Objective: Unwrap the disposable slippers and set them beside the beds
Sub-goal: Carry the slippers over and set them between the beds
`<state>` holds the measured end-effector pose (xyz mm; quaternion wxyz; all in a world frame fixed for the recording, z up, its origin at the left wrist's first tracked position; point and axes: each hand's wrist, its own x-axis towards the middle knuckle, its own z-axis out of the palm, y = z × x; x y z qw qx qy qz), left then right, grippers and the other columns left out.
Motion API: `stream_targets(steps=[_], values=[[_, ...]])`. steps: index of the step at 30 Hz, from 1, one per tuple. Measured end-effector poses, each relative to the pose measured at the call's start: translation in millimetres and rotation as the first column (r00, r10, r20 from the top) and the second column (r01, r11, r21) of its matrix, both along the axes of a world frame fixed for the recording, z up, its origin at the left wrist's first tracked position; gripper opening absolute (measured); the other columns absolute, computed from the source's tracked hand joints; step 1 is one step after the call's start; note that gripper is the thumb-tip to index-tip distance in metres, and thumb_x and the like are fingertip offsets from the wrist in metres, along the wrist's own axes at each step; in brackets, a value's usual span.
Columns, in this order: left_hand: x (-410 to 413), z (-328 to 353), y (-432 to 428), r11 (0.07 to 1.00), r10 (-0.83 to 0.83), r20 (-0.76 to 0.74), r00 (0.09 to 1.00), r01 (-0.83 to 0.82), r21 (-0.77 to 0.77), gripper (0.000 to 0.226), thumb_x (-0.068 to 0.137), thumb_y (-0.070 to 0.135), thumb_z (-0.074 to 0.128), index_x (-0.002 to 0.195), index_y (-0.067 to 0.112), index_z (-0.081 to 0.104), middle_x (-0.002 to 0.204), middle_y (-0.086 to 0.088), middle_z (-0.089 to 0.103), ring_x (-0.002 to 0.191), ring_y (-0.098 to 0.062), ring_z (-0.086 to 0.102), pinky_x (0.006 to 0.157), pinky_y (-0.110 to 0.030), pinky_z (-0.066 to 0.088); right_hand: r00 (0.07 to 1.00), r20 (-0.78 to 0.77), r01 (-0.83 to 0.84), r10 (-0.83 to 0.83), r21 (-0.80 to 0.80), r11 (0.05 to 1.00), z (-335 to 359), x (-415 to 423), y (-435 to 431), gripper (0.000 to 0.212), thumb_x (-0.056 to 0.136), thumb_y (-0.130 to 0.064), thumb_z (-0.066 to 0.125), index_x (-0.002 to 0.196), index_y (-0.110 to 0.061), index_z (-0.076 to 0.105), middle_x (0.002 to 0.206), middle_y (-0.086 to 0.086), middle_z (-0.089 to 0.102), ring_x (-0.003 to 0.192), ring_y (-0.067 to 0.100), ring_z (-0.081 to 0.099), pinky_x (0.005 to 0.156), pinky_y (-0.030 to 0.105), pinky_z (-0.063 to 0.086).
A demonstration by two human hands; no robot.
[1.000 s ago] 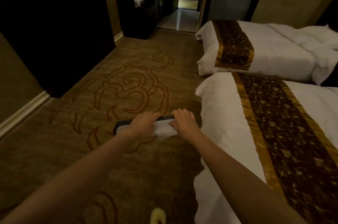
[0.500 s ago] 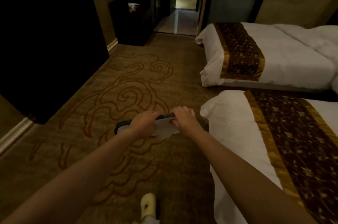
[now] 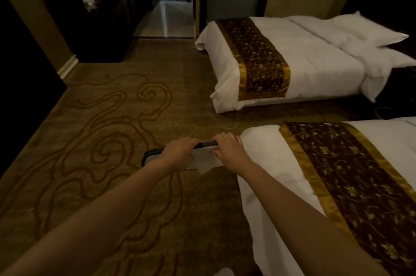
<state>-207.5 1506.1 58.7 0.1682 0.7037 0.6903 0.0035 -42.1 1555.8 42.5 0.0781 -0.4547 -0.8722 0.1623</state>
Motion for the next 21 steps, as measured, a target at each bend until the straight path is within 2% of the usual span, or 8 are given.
stream_targets(steps=[4, 13, 21], values=[[-9.2, -10.5, 92.8, 0.998, -0.054, 0.032, 0.998, 0.055, -0.011, 0.049, 0.086, 0.012, 0.051, 0.133, 0.021, 0.047, 0.128, -0.006, 0.056, 0.114, -0.027, 0.054, 0.086, -0.036, 0.046, 0.998, -0.013, 0.065, -0.065, 0.005, 0.998, -16.1, -7.0, 84.4, 0.023, 0.093, -0.028, 0.050, 0.113, -0.018, 0.052, 0.121, 0.004, 0.053, 0.116, 0.024, 0.043, 0.100, 0.037, 0.028], [-7.8, -30.5, 304.4, 0.993, -0.094, 0.061, 0.994, 0.098, -0.069, 0.052, 0.084, 0.011, 0.052, 0.135, 0.022, 0.046, 0.132, -0.006, 0.055, 0.118, -0.026, 0.052, 0.094, -0.038, 0.047, 0.995, -0.019, 0.099, -0.099, -0.020, 0.995, -43.3, -3.4, 287.6, 0.020, 0.092, -0.028, 0.051, 0.110, -0.018, 0.051, 0.116, 0.004, 0.053, 0.113, 0.023, 0.044, 0.097, 0.036, 0.029], [-6.2, -43.2, 454.5, 0.981, -0.161, 0.116, 0.980, 0.173, -0.093, 0.051, 0.081, 0.013, 0.057, 0.131, 0.022, 0.051, 0.128, -0.006, 0.058, 0.114, -0.024, 0.055, 0.089, -0.034, 0.047, 0.984, -0.022, 0.174, -0.176, -0.069, 0.982, -51.5, 5.6, 419.3, 0.024, 0.092, -0.027, 0.051, 0.115, -0.019, 0.051, 0.118, 0.003, 0.053, 0.114, 0.022, 0.044, 0.102, 0.037, 0.029]])
